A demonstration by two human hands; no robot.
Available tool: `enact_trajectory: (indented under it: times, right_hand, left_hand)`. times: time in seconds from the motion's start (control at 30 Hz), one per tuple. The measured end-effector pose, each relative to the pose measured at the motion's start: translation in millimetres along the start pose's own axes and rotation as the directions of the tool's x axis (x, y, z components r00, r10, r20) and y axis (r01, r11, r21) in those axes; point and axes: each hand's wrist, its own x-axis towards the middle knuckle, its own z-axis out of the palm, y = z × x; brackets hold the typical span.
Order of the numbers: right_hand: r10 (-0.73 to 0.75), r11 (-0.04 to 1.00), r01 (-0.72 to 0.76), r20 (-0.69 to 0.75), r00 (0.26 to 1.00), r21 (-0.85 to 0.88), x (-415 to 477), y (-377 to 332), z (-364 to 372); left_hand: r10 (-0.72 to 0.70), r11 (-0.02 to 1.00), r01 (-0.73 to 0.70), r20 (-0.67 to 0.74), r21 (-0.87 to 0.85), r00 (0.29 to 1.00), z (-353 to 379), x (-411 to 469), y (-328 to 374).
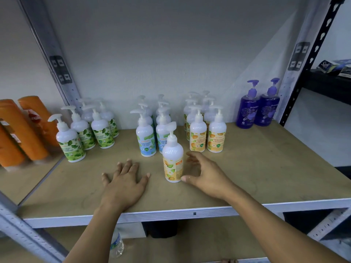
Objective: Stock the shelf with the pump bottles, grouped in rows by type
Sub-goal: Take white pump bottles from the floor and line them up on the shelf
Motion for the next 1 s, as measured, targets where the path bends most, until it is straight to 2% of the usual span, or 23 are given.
enact_trajectory:
  times: [0.1, 0.2, 0.37, 0.57, 0.77, 1.0]
  right_hand:
    - [-0.026, 0.998, 0.025, 0.030, 0.999, 0.062, 3, -4, 10]
    - [-0.032, 0.990, 0.032, -0.002, 0.999, 0.141, 7, -9, 19]
    - [-0.018, 0.992, 0.026, -0.063, 0.998, 0.123, 7, -15, 21]
    - [0.069, 0.991, -0.047, -0.176, 0.982, 0.126, -4, 10, -11]
    - [0.171, 0.980, -0.128, -0.312, 0.934, 0.155, -16, 49, -60]
    - [0.193, 0.975, -0.132, -0.383, 0.903, 0.180, -17, 69, -76]
  left_hand:
    - [0.006, 1.000, -0.006, 0.012, -0.001, 1.000, 0, -1, 2]
    - [0.014, 1.000, -0.014, 0.014, 0.005, 1.000, 0, -2, 3]
    - [0.039, 0.999, -0.039, 0.035, 0.001, 0.999, 1, -6, 6]
    - [0.047, 0.999, -0.048, 0.046, 0.013, 0.998, 1, -6, 5]
    - [0.038, 0.999, -0.039, 0.036, 0.032, 0.999, 0, -6, 8]
    - [0.019, 0.998, -0.021, 0.028, 0.055, 0.999, 3, -5, 12]
